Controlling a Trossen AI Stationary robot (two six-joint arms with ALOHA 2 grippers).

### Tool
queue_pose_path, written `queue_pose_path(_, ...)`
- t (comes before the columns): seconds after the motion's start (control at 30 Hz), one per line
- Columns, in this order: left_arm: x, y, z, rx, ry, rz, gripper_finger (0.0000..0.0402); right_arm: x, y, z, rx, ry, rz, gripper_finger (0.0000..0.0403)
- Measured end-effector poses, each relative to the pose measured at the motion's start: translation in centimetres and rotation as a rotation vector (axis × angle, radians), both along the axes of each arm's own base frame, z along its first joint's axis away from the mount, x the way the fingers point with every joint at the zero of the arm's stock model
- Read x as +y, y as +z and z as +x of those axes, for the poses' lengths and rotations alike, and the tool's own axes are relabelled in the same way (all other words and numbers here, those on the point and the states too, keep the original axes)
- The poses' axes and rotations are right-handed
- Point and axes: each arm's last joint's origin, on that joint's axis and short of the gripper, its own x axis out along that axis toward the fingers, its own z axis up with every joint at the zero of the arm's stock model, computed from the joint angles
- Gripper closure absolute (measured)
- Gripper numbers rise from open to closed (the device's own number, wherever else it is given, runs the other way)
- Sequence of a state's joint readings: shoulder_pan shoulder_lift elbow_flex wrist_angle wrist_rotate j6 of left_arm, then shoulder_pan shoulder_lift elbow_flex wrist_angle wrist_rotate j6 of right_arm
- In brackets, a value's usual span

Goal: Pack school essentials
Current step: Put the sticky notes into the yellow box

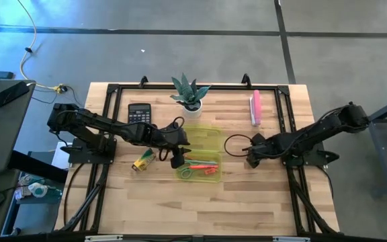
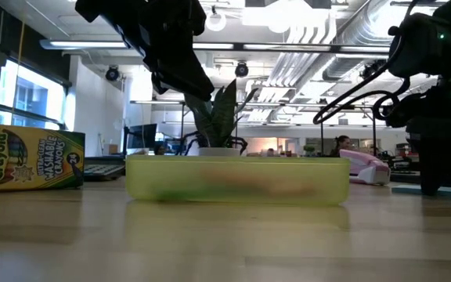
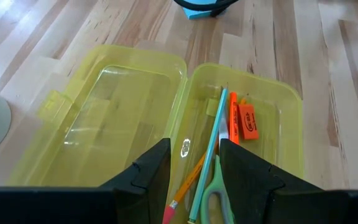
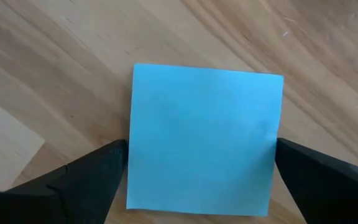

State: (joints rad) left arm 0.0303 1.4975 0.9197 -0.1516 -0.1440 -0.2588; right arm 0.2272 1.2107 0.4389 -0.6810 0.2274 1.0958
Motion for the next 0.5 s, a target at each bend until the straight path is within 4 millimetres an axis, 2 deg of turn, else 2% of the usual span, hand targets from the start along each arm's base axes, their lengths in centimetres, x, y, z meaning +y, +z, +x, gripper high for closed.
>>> queue_pose_path(0.13, 0.00, 0.01, 0.00, 0.000, 0.000, 0.000, 0.0275, 0.04, -0.02, 0.03, -0.004, -0.002, 0.003, 0.0011)
queue_pose_path(0.5, 0.00, 0.00, 0.00, 0.000, 0.000, 0.000, 0.0275, 0.29, -0.06, 0.24, -0.032, 0.010, 0.003, 0.0066)
